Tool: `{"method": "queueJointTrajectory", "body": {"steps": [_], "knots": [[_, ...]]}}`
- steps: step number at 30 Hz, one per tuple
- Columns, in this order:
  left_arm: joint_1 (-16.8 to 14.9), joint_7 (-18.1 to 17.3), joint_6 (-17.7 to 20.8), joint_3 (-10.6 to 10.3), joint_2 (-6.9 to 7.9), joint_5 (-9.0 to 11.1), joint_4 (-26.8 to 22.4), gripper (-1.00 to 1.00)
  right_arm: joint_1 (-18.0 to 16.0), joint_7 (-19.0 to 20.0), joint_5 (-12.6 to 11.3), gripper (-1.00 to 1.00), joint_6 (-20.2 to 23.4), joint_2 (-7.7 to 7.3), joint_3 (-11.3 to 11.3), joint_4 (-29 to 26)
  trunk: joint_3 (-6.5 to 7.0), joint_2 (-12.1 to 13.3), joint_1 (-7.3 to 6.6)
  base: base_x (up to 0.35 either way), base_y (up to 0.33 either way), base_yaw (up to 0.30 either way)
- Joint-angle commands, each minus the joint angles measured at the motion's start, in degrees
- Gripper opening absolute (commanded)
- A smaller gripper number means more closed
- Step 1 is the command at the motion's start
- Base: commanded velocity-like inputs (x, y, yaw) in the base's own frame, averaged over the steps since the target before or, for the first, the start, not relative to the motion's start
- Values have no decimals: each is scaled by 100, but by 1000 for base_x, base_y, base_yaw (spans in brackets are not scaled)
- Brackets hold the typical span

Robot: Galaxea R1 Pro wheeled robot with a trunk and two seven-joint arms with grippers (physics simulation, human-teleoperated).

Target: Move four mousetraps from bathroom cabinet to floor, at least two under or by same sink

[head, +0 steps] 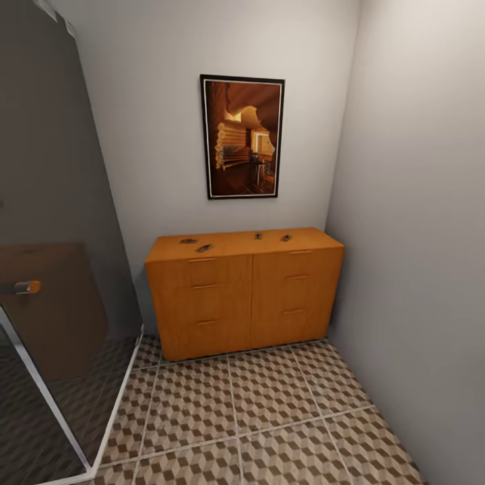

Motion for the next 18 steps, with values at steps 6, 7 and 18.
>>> {"method": "queueJointTrajectory", "body": {"steps": [6,7,18], "knots": [[-1,-2,-16,4,5,47,1,100,0,1,6,100,-19,0,3,1,-4,-2,3,249,-180,0],[-1,-2,-16,4,5,48,1,100,0,1,4,100,-18,0,3,1,-4,-2,3,249,-179,0],[-1,-2,-16,4,8,52,1,100,0,1,-1,100,-16,0,3,1,-4,-2,3,249,-175,0]]}}
